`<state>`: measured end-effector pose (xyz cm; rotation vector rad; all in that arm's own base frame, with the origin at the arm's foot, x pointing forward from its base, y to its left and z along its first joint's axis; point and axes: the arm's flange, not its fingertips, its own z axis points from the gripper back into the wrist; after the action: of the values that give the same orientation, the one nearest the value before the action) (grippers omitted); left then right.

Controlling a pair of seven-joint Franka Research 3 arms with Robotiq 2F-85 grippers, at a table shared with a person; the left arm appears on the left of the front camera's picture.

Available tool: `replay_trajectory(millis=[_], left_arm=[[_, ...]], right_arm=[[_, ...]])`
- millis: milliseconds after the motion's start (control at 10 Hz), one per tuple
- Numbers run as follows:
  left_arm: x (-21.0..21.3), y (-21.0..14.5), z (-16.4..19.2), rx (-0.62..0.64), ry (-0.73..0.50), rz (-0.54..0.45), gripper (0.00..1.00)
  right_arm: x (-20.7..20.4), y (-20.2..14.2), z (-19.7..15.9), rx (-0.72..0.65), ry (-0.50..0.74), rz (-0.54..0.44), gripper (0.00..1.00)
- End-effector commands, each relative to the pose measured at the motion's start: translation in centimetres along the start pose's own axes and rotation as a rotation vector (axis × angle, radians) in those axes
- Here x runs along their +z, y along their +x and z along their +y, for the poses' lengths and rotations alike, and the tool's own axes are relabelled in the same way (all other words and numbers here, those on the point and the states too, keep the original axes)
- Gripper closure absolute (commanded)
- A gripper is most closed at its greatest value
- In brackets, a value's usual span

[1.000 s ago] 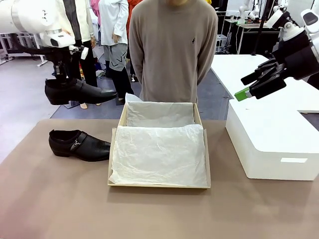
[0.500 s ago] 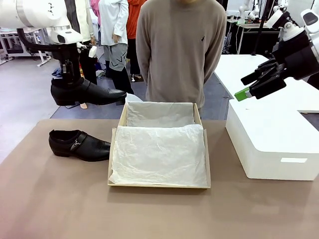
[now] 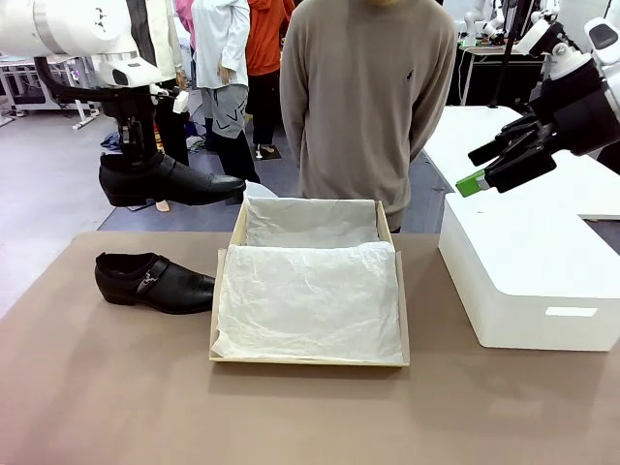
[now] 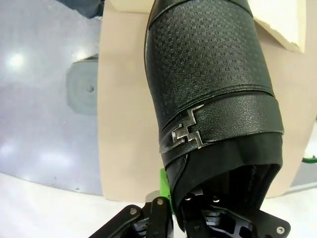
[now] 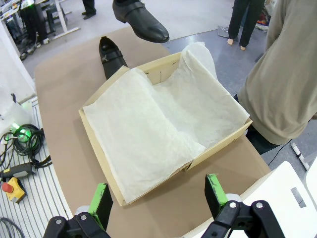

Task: Pack the shoes into the box.
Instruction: Place one shoe of the Shoes into the Shoes Box.

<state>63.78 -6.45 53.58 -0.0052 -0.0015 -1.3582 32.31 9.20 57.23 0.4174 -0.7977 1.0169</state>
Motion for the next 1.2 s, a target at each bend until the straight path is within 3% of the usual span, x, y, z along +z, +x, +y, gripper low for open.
replay_trajectory(millis=[0,500,1100], left_arm=[[0.7,1.4,-0.5,-0.005,0.013,0.013,1.0],[3.9,9.5,-3.0,-0.017,-0.045,0.023,1.0],[1.8,17.9,-5.6,-0.089,-0.039,-0.02,1.0]], right_arm=[[-0.1,0.1,-0.2,0.008,0.013,-0.018,0.0],[-0.1,0.1,-0.2,0.008,0.013,-0.018,0.0],[-0.1,0.1,-0.2,0.008,0.013,-0.018,0.0]])
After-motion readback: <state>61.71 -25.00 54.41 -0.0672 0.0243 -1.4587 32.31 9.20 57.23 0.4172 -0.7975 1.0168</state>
